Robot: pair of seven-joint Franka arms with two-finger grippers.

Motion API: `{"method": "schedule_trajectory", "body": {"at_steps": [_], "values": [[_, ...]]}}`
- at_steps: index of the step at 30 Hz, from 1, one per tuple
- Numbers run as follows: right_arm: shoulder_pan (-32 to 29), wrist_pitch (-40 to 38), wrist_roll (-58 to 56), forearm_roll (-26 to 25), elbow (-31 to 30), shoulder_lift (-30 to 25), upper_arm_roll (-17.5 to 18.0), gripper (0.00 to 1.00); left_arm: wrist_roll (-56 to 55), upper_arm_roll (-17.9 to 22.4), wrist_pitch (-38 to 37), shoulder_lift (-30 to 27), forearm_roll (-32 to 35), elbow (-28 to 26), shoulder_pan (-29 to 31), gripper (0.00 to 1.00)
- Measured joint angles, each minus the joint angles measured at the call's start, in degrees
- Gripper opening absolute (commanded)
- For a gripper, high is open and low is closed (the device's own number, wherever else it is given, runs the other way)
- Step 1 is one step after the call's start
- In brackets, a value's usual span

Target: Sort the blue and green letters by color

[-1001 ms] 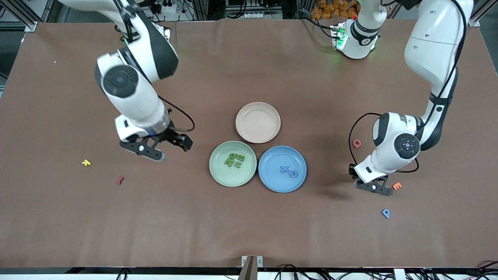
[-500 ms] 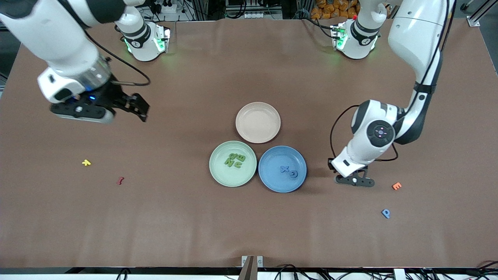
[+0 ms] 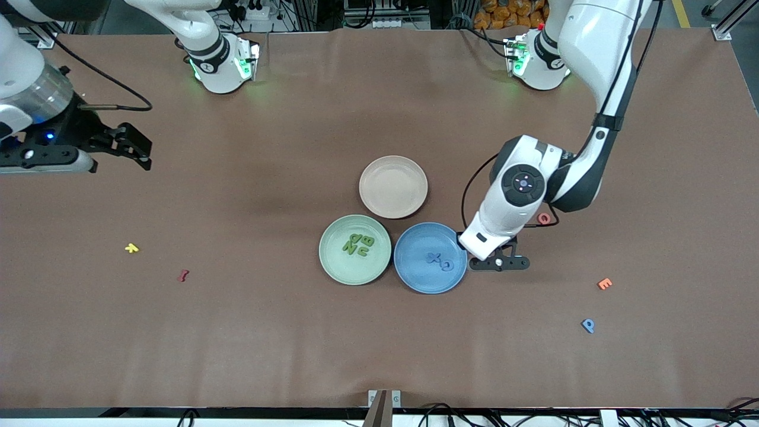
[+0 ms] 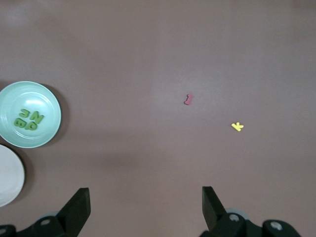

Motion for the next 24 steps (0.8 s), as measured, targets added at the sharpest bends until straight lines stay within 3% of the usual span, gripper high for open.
{"method": "schedule_trajectory", "body": {"at_steps": [7, 24], "values": [[-0.18, -0.21, -2.8, 0.14, 0.0, -0.03, -1.42, 1.0, -4.19, 0.06, -0.52, 1.06, -1.55, 1.86, -2.66, 0.17], [-0.46, -0.43, -3.1, 0.51, 0.09, -0.16, -1.44, 1.0, -9.61, 0.54, 0.36, 10.21, -1.72, 8.85, -4.68, 0.17]]}}
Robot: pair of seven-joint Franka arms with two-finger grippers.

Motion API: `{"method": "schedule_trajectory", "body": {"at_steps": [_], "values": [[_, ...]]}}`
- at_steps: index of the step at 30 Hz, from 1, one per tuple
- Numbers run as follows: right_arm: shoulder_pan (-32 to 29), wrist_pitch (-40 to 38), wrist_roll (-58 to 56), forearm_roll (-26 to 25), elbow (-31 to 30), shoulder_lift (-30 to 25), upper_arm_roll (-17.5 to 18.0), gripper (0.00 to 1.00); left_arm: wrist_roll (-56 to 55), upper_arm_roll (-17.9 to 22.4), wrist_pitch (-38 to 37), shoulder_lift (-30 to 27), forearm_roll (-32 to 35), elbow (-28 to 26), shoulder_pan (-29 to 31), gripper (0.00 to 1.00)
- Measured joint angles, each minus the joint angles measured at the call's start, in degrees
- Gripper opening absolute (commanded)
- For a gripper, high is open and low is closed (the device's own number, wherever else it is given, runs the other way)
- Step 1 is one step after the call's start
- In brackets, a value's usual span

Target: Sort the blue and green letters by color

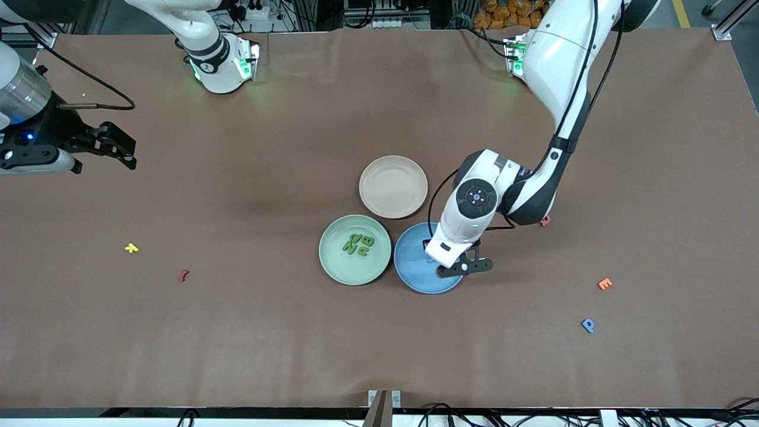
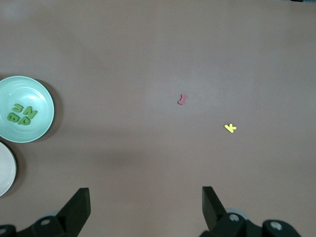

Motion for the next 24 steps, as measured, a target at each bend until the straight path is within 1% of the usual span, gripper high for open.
{"method": "schedule_trajectory", "body": {"at_steps": [4, 6, 7, 8, 9, 10, 24], "values": [[0.45, 0.01, -0.16, 0.04, 0.05, 0.0, -0.13, 1.0, 0.0, 0.15, 1.07, 1.05, 0.0, 0.29, 0.03, 0.17], [1.19, 0.03, -0.16, 0.07, 0.06, 0.0, -0.61, 1.0, 0.0, 0.2, 1.6, 1.43, 0.0, 0.3, 0.04, 0.18], [1.64, 0.04, -0.16, 0.07, 0.06, 0.0, -0.94, 1.0, 0.0, 0.22, 1.93, 1.61, 0.0, 0.3, 0.05, 0.29], [2.04, 0.08, -0.16, 0.08, 0.06, 0.0, -1.21, 1.0, 0.0, 0.23, 2.22, 1.76, 0.0, 0.31, 0.05, 0.58], [2.34, 0.12, -0.16, 0.08, 0.06, 0.0, -1.39, 1.0, 0.0, 0.23, 2.42, 1.88, 0.0, 0.31, 0.05, 0.92], [2.54, 0.14, -0.16, 0.09, 0.06, 0.01, -1.49, 1.0, 0.0, 0.24, 2.55, 1.96, 0.0, 0.31, 0.05, 1.0], [3.06, 0.37, -0.18, 0.11, 0.13, 0.25, -1.89, 1.0, 0.0, 0.3, 2.91, 2.11, 0.0, 0.74, 0.13, 1.0]]}}
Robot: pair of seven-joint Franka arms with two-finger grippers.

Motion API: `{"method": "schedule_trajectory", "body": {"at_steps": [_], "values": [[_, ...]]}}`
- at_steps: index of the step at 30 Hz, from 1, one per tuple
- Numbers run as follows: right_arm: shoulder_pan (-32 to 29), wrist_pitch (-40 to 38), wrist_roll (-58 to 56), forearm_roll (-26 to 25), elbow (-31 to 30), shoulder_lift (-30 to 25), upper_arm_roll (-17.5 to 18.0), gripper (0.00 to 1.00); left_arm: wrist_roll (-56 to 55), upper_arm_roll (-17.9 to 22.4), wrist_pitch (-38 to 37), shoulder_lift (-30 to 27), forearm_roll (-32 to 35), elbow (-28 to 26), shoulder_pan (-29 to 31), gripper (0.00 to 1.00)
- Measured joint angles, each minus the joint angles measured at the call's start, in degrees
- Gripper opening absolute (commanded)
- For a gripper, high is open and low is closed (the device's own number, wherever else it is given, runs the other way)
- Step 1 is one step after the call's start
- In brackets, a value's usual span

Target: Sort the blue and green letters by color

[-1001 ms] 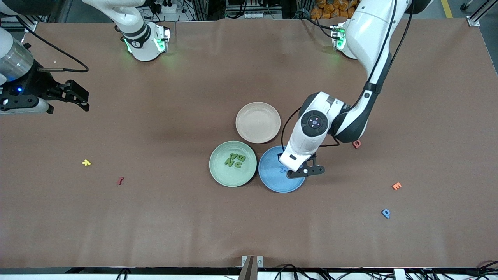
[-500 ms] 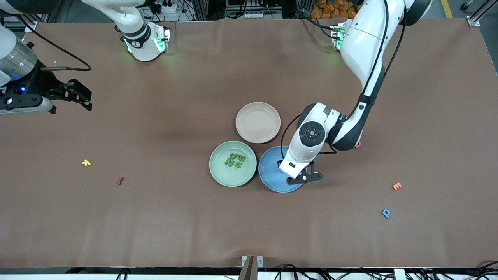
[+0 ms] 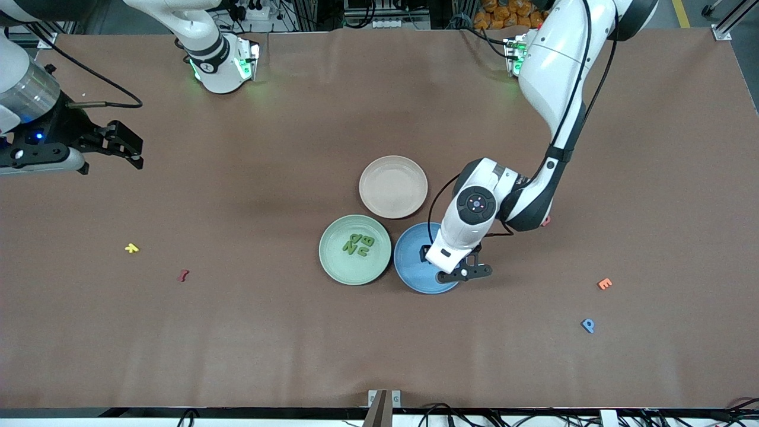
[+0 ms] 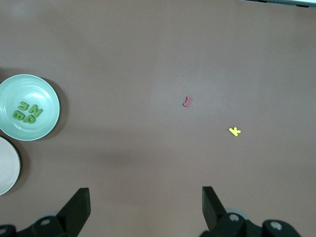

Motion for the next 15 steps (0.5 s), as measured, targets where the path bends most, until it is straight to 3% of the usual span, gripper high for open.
{"method": "schedule_trajectory", "body": {"at_steps": [9, 15], "values": [[0.29, 0.11, 0.0, 0.56, 1.22, 0.62, -0.07, 1.0, 2.45, -0.64, -0.63, -1.08, 5.53, -0.41, 3.67, 1.0], [0.28, 0.13, 0.01, 0.56, 1.76, 0.82, -0.2, 1.0, 13.59, -1.29, -3.01, -2.65, 7.06, -1.49, 10.2, 1.0]]}}
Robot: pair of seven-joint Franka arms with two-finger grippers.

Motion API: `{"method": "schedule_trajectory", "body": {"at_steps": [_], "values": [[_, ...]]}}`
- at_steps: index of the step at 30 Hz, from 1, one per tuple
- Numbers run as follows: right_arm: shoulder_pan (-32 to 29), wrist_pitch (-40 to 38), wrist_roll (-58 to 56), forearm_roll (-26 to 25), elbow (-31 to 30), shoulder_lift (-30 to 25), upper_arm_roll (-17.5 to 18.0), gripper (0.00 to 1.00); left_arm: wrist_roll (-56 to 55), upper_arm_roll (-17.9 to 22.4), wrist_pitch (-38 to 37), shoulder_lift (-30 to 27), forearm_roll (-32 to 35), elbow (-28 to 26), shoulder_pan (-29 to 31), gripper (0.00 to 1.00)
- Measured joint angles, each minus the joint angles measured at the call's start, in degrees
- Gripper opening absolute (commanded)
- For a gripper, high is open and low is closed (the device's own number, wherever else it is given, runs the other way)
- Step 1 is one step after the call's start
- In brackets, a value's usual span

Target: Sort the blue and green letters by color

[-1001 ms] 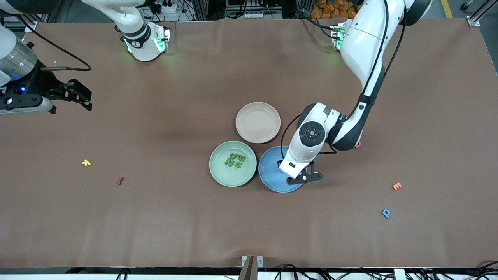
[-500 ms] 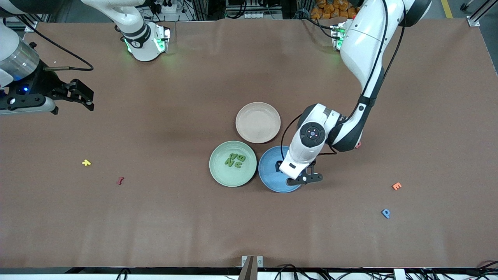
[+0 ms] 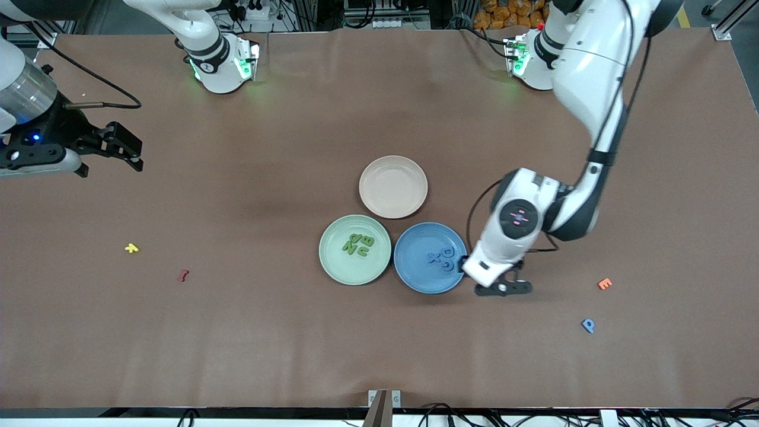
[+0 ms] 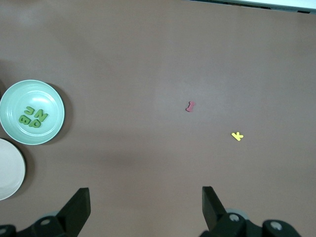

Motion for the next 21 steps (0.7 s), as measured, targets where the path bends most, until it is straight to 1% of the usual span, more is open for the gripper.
{"method": "schedule_trajectory", "body": {"at_steps": [8, 17, 21], "values": [[0.0, 0.0, 0.0, 0.01, 0.19, 0.35, -0.05, 1.0, 16.4, -0.2, -1.61, -1.5, 0.03, -0.61, 8.41, 1.0], [0.01, 0.0, 0.0, 0.01, 0.2, 0.91, -0.06, 1.0, 32.22, -0.21, -2.01, -1.58, 0.06, -1.01, 15.49, 1.0], [0.04, 0.0, 0.0, 0.01, 0.23, 0.92, -0.05, 1.0, 37.53, -0.22, -1.94, -1.09, 0.06, -0.83, 18.38, 1.0]]}}
